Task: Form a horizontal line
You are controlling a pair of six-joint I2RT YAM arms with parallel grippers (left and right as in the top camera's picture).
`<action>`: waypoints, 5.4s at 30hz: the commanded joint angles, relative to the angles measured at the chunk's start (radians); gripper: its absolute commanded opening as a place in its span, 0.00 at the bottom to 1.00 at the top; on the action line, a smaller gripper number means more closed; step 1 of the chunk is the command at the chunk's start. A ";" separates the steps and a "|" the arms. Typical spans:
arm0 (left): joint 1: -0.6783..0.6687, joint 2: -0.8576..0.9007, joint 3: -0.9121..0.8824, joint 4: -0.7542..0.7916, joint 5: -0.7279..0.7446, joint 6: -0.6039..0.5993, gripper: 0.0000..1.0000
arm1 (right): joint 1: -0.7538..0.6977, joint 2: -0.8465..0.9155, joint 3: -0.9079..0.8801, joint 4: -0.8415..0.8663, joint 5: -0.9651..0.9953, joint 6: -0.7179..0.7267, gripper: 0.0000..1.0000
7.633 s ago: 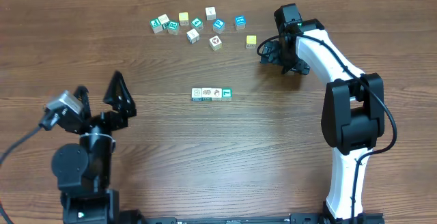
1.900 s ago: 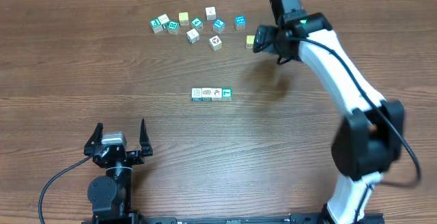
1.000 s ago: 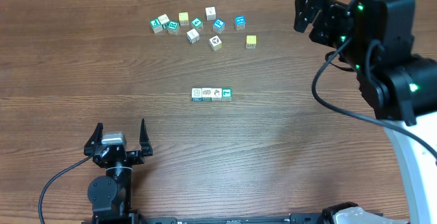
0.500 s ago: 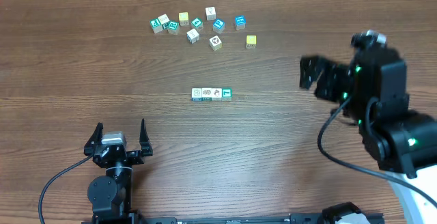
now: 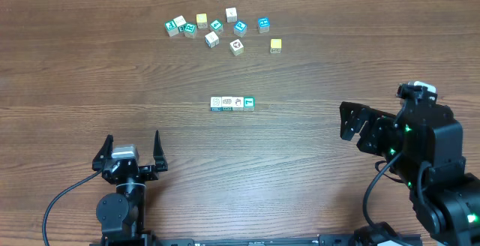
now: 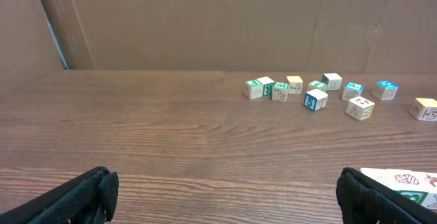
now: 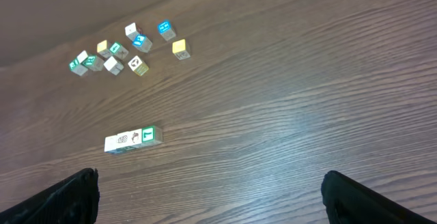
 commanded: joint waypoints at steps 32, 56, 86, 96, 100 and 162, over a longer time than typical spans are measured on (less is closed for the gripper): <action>0.000 0.003 -0.003 0.000 -0.011 0.023 1.00 | -0.005 -0.401 -0.595 0.448 0.011 -0.003 1.00; 0.000 0.003 -0.003 0.000 -0.011 0.023 1.00 | -0.062 -0.835 -1.071 1.017 0.011 -0.003 1.00; 0.000 0.003 -0.003 0.000 -0.011 0.023 1.00 | -0.075 -0.843 -1.187 1.132 0.011 -0.003 1.00; 0.000 0.003 -0.003 0.000 -0.011 0.023 1.00 | -0.075 -0.843 -1.187 1.052 0.011 -0.003 1.00; 0.000 0.003 -0.003 0.000 -0.011 0.023 1.00 | -0.075 -0.843 -1.187 1.052 0.011 -0.003 1.00; 0.000 0.003 -0.003 0.000 -0.011 0.023 1.00 | -0.075 -0.710 -1.186 1.052 -0.016 -0.554 1.00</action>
